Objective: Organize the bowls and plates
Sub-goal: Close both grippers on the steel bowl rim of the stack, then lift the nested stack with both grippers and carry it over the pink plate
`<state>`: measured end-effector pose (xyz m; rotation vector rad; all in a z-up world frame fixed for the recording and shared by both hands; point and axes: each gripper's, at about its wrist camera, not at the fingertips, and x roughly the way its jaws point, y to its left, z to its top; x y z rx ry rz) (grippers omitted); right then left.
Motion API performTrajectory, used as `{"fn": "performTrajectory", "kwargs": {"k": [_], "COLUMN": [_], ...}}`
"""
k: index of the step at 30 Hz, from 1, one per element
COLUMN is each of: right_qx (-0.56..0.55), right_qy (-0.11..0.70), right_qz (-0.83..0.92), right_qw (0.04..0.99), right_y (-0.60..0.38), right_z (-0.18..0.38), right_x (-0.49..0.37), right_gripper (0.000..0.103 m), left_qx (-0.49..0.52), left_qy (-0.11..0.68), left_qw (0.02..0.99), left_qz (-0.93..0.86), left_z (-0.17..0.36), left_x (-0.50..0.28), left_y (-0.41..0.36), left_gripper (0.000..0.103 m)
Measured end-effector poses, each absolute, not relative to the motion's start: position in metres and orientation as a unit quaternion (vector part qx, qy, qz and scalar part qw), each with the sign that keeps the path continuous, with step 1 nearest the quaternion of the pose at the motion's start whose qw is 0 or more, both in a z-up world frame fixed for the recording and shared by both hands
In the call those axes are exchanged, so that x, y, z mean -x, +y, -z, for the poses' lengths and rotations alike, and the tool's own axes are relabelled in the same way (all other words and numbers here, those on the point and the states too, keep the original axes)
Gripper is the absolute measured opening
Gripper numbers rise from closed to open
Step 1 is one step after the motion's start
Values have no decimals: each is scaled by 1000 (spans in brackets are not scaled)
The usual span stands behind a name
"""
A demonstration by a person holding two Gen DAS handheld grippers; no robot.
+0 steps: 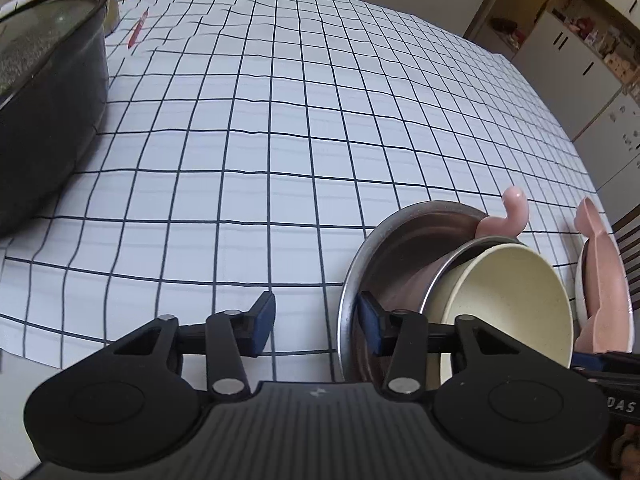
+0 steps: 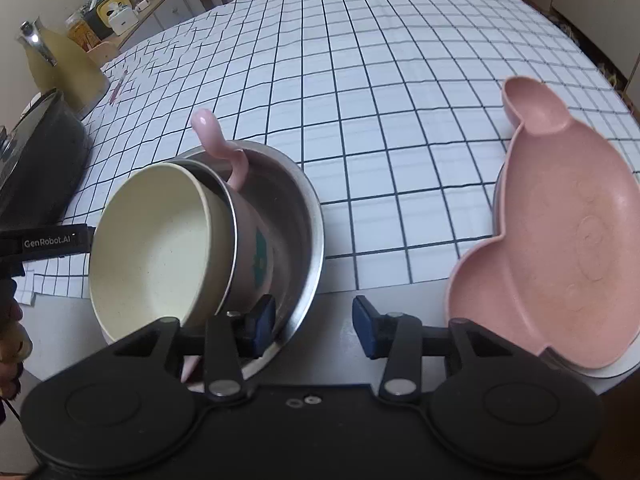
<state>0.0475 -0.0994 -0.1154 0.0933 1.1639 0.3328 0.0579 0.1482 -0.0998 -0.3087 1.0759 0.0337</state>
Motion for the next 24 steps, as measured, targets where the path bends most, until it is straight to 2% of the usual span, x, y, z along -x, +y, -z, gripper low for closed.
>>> {"fn": "performTrajectory", "kwargs": {"k": [5,11,14,16,24], "right_qx": [-63,-73,-79,-80,-74], "right_qy": [560,568,570,571,566], "right_qz": [-155,-155,-156,-162,-155], "right_qw": [811,805,803,801,806], "right_y": [-99,-97,-97,-96,-94], "right_z": [125,129,130,130,127], "right_x": [-52,-53,-54,-55,-56], "right_gripper": [40,32,29,18,15], "left_qx": [175,202,206,209,200], "left_qy": [511,504,500,501,502], "left_qw": [842,840,841,840,841], "left_qz": [-13,-8,-12,-16,-23], "left_z": [101,102,101,100,98], "left_x": [-57,-53,-52,-52,-49], "left_y": [146,145,145,145,143], "left_gripper": [27,11,11,11,10]}}
